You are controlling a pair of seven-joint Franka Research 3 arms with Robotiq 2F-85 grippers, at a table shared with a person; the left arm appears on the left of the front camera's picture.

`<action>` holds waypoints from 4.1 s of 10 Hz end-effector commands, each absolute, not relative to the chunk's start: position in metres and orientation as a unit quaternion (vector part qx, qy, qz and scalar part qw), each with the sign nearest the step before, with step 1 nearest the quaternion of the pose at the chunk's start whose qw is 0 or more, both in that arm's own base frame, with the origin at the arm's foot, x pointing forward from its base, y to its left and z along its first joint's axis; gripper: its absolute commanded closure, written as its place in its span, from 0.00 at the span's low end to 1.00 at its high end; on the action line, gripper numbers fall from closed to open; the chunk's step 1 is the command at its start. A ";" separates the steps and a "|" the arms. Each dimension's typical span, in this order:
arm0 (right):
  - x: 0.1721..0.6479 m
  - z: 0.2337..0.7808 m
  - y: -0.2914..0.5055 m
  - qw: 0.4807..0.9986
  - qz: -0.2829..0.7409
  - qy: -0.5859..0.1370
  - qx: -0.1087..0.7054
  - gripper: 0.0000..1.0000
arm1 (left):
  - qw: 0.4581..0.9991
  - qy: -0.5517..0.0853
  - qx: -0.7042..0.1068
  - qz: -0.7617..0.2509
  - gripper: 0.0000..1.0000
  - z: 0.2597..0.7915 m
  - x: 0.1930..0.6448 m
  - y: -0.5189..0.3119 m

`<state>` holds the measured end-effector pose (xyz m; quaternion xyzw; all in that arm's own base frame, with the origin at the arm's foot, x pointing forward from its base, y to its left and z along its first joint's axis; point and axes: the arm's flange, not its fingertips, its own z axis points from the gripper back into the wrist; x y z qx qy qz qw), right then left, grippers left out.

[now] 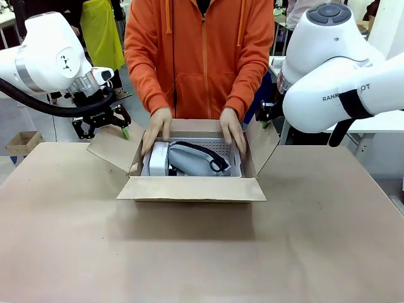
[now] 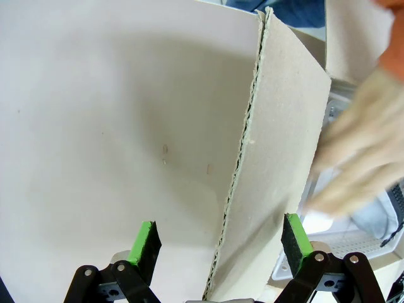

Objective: Pack the gift set into the box.
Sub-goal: Lift both hands away from the flaps of the Package Box, then press and hold the closed box until the human finishes sealing it.

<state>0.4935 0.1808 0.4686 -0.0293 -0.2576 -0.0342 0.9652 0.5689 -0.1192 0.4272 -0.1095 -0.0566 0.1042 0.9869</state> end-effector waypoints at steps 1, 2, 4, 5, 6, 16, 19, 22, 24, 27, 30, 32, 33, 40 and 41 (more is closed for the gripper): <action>0.497 0.468 0.184 0.962 -0.047 -0.266 -0.037 0.00 | 0.987 -0.058 -0.104 0.111 0.00 0.430 0.568 -0.119; 0.494 0.469 0.181 0.965 -0.034 -0.258 -0.029 0.00 | 0.987 -0.057 -0.110 0.104 0.00 0.427 0.569 -0.119; 0.466 0.541 0.131 0.939 0.005 -0.298 0.172 0.00 | 0.945 -0.028 -0.321 0.050 0.00 0.491 0.560 -0.067; 0.451 0.564 0.094 0.919 0.014 -0.294 0.264 0.00 | 0.909 -0.005 -0.416 0.029 0.00 0.509 0.554 -0.030; 0.438 0.574 0.054 0.880 -0.007 -0.297 0.371 0.00 | 0.878 0.042 -0.475 -0.041 0.00 0.511 0.552 0.005; 0.390 0.499 -0.080 0.774 -0.164 -0.256 0.556 0.00 | 0.733 0.053 -0.676 0.047 0.00 0.418 0.516 0.158; 0.390 0.499 -0.080 0.774 -0.164 -0.256 0.556 0.00 | 0.733 0.053 -0.676 0.047 0.00 0.418 0.516 0.158; 0.390 0.499 -0.080 0.774 -0.164 -0.256 0.556 0.00 | 0.733 0.053 -0.676 0.047 0.00 0.418 0.516 0.158; 0.390 0.499 -0.080 0.774 -0.164 -0.256 0.556 0.00 | 0.733 0.053 -0.676 0.047 0.00 0.418 0.516 0.158; 0.390 0.499 -0.080 0.774 -0.164 -0.256 0.556 0.00 | 0.733 0.053 -0.676 0.047 0.00 0.418 0.516 0.158; 0.390 0.499 -0.080 0.774 -0.164 -0.256 0.556 0.00 | 0.733 0.053 -0.676 0.047 0.00 0.418 0.516 0.158; 0.390 0.499 -0.080 0.774 -0.164 -0.256 0.556 0.00 | 0.733 0.053 -0.676 0.047 0.00 0.418 0.516 0.158; 0.390 0.499 -0.080 0.774 -0.164 -0.256 0.556 0.00 | 0.733 0.053 -0.676 0.047 0.00 0.418 0.516 0.158; 0.390 0.499 -0.080 0.774 -0.164 -0.256 0.556 0.00 | 0.733 0.053 -0.676 0.047 0.00 0.418 0.516 0.158; 0.390 0.499 -0.080 0.774 -0.164 -0.256 0.556 0.00 | 0.733 0.053 -0.676 0.047 0.00 0.418 0.516 0.158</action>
